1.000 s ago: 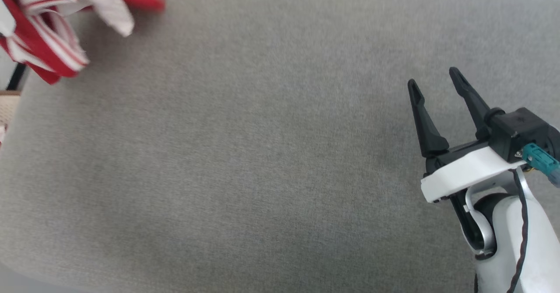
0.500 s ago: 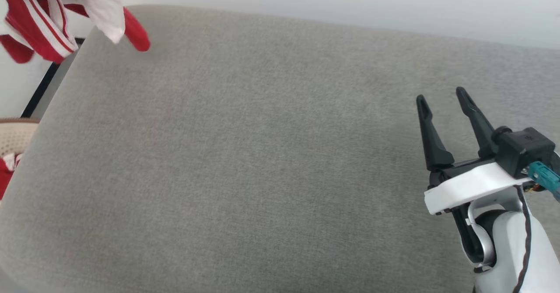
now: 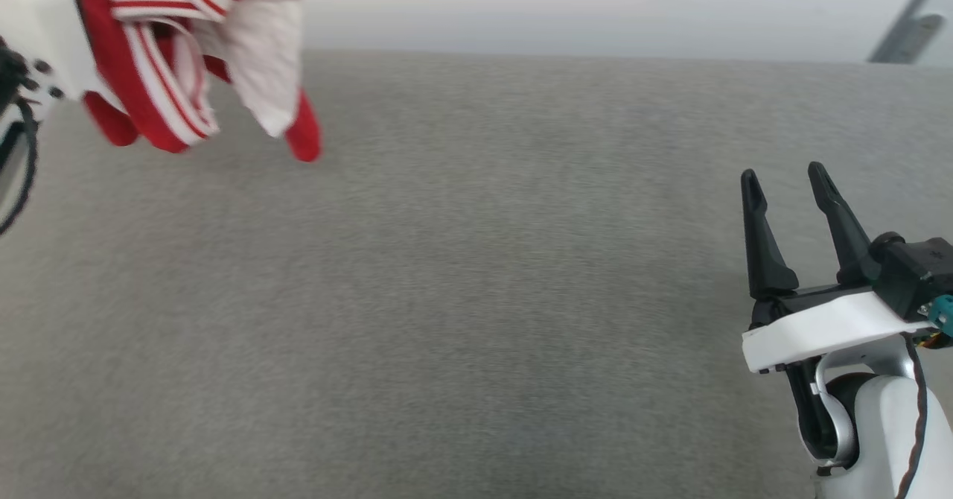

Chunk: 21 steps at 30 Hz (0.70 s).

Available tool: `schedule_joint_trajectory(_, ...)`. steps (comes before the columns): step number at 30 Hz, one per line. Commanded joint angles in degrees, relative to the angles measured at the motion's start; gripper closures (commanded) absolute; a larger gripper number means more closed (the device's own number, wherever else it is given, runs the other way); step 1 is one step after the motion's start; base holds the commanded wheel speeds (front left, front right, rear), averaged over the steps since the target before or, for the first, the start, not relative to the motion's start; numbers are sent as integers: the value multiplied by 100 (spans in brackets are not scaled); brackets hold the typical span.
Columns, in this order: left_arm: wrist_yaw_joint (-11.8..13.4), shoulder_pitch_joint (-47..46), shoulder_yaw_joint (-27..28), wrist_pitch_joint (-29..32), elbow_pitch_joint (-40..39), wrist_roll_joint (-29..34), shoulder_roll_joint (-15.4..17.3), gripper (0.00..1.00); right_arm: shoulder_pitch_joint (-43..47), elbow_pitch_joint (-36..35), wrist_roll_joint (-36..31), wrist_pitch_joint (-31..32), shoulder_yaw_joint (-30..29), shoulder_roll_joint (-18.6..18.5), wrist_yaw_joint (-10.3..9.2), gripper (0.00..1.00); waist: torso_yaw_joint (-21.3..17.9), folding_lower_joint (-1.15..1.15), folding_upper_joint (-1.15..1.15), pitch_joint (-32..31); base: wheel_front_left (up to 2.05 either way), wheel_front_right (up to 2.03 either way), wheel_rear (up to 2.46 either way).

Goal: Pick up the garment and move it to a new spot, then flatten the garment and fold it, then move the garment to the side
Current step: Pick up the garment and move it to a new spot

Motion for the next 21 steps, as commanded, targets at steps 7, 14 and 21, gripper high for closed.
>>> schedule_joint_trajectory(7, 252, 364, -109, 440, -870, -206, 70, 100, 87, 62, -8, -136, -85, 67, 0, 0, -797, 0, 0, 37, 0, 0, 0)
schedule_joint_trajectory(14, 495, 905, -306, 968, -1491, -652, -2, 100, 127, 156, 57, -257, -67, 83, 0, 0, -1359, 0, 0, 146, 0, 0, 0)
schedule_joint_trajectory(21, 701, 1589, -744, 1485, -1584, -958, -89, 100, 227, 341, 220, -436, 87, 86, 0, 0, -1727, 0, 0, 266, 0, 0, 0)
